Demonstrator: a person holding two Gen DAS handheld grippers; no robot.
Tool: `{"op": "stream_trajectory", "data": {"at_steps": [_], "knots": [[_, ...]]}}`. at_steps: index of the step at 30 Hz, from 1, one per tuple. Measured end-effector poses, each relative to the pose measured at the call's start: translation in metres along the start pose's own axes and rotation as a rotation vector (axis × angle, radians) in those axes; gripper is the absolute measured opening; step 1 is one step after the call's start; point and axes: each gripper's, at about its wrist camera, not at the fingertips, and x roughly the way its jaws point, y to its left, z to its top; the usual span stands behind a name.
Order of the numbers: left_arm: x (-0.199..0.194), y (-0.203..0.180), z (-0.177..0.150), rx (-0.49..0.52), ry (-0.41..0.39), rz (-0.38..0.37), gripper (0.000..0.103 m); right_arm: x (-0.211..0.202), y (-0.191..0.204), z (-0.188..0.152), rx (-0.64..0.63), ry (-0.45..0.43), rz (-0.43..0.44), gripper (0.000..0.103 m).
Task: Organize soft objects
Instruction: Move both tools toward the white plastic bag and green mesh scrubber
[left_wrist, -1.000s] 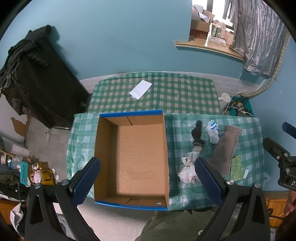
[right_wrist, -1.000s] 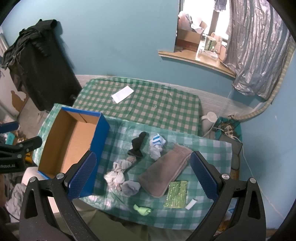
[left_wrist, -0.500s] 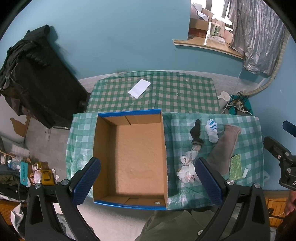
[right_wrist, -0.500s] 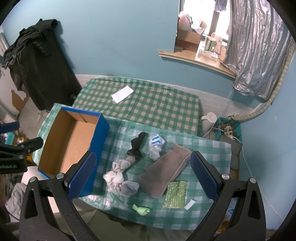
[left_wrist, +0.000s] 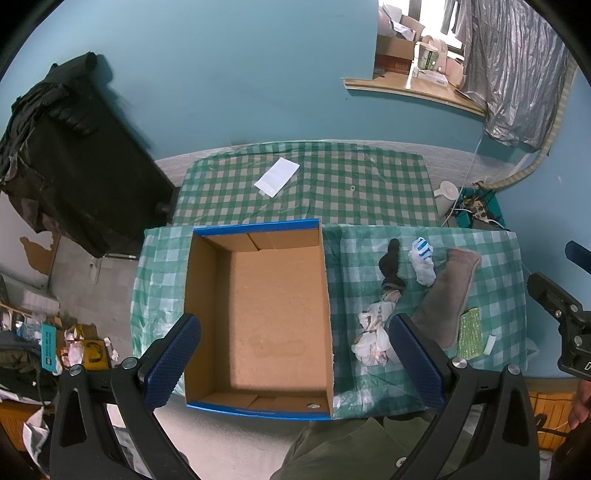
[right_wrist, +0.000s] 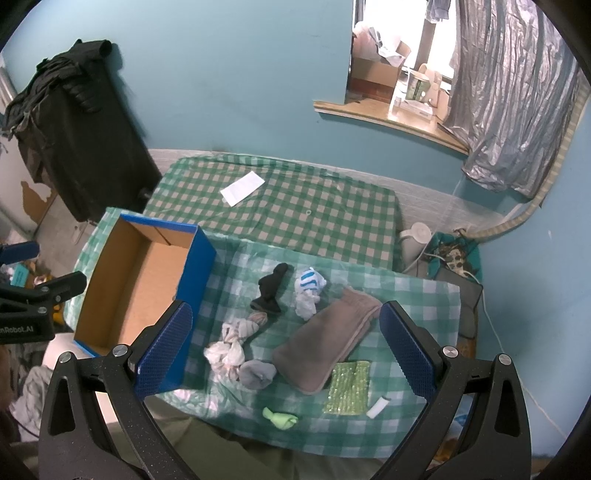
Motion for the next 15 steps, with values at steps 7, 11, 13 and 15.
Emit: {"op": "stream_trajectory", "data": {"at_steps": [7,11,13,15], "knots": [[0.006,0.0,0.003,-0.007,0.022,-0.013,0.102,-0.002,0.0,0.002,0.002,0.005,-0.002,0.1],[0.02,0.001,0.011,-0.016,0.047,-0.03,0.102,-0.003,-0.013,0.001,0.007,0.009,-0.009,0.1],[0.027,0.0,0.012,-0.017,0.055,-0.039,0.102,0.0,-0.022,-0.002,0.016,0.013,-0.014,0.1],[0.034,-0.003,0.014,-0.009,0.065,-0.037,0.102,0.003,-0.031,-0.006,0.027,0.018,-0.02,0.1]]}}
